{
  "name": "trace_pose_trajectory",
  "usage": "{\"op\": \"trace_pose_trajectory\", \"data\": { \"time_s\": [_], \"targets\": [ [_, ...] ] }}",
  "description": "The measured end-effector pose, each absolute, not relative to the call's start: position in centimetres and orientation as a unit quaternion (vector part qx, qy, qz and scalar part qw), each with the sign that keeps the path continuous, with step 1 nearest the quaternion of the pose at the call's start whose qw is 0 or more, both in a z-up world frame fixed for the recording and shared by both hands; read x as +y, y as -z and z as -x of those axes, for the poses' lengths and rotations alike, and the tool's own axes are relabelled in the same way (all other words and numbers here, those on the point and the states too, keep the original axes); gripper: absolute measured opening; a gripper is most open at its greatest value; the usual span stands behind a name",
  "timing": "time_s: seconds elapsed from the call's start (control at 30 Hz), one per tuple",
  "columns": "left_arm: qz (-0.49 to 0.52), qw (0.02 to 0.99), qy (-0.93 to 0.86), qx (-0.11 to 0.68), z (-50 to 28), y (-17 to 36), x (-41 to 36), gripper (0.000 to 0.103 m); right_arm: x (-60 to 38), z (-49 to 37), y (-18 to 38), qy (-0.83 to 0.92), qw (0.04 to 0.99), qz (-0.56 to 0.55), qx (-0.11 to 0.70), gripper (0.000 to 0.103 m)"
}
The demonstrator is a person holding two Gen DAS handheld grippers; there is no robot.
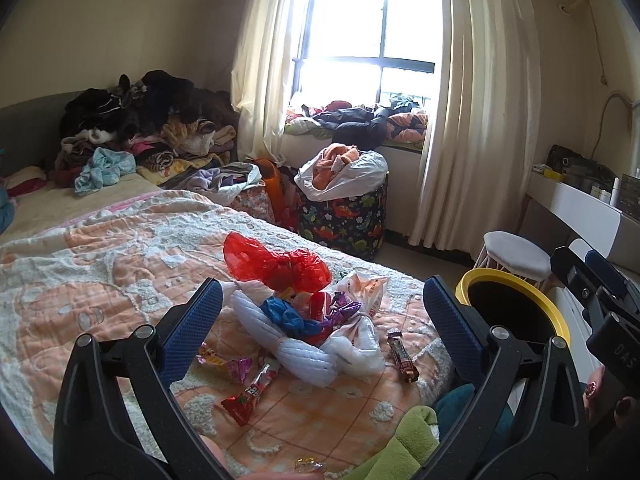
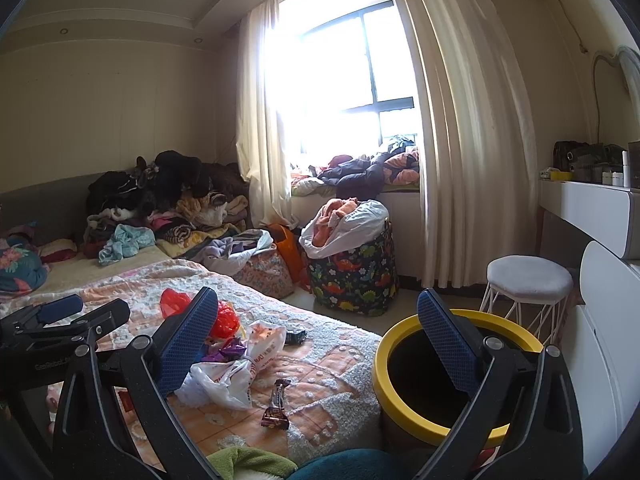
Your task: Collect trash
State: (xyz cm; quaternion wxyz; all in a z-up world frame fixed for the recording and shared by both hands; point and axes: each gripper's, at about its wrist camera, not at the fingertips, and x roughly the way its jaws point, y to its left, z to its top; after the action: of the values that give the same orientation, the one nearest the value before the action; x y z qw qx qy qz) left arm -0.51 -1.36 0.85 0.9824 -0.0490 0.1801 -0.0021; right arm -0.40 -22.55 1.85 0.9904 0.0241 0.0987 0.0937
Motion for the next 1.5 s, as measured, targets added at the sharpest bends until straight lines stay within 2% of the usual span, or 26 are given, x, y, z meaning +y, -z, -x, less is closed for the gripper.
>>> {"op": "trace_pose_trajectory", "data": {
  "time_s": [0.87, 1.5],
  "targets": [
    [0.051, 0.981, 0.006, 0.185, 0.5, -0.3, -1.6, 0.092, -22.6, 0.5, -1.9, -0.094, 0.990, -0.023, 0.101, 0.097],
    [0.119, 0.976, -0.051, 0.174, -4.3, -0.4, 6.2, 0.092, -18.1, -6.2, -0.1, -0.170, 0.961, -0.011, 0.220, 0.097]
  ]
}}
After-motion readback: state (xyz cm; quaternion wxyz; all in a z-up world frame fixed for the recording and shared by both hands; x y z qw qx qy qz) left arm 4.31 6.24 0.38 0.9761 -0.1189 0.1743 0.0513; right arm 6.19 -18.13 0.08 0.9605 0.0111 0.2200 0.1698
